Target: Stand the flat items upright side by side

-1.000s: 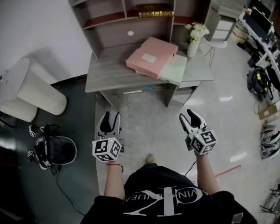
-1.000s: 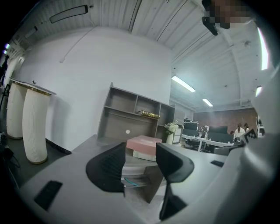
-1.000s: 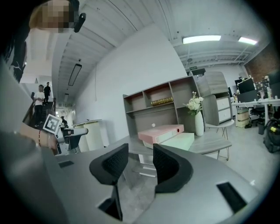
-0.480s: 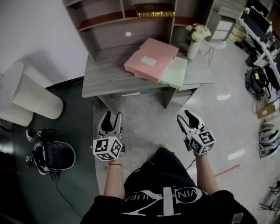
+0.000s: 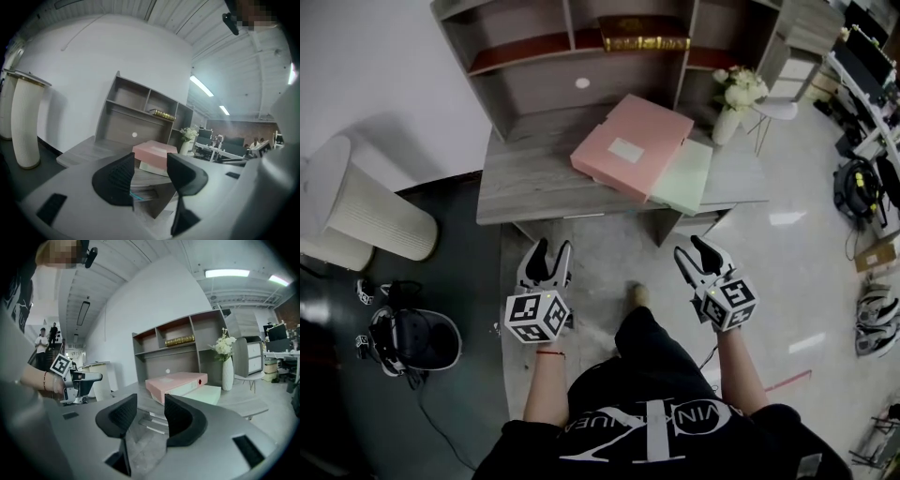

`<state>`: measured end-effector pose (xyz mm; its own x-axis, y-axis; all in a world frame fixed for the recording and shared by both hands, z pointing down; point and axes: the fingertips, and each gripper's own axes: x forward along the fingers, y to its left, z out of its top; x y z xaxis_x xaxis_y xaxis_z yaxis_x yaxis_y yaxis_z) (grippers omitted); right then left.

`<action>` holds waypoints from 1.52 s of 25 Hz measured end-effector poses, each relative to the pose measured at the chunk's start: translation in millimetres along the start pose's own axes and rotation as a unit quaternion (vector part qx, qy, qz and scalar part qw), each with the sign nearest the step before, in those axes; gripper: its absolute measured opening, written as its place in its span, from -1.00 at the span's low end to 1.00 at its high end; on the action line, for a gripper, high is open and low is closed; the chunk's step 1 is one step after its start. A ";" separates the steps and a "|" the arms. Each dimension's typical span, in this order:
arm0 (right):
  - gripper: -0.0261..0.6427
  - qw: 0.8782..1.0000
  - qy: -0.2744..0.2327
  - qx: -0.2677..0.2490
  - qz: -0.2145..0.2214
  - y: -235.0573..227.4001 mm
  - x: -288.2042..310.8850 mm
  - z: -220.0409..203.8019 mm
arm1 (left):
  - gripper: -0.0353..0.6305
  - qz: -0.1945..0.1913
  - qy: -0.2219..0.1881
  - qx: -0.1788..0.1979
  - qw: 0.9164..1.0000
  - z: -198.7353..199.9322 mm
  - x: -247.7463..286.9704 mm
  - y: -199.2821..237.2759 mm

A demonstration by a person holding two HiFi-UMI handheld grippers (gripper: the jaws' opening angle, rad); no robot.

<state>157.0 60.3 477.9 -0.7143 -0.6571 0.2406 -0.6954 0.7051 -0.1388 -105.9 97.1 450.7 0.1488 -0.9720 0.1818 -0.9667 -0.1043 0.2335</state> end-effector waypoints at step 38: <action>-0.33 0.993 0.079 -0.015 0.088 -135.0 159.2 13.6 | 0.22 -0.104 0.079 -0.419 0.899 -82.0 232.6 -45.3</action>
<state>136.0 -143.2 521.9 -0.8020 -0.4745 0.3630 -0.5564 0.8144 -0.1649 -10.5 -107.0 560.8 0.3999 -0.9011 0.1677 -0.4286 -0.0221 0.9032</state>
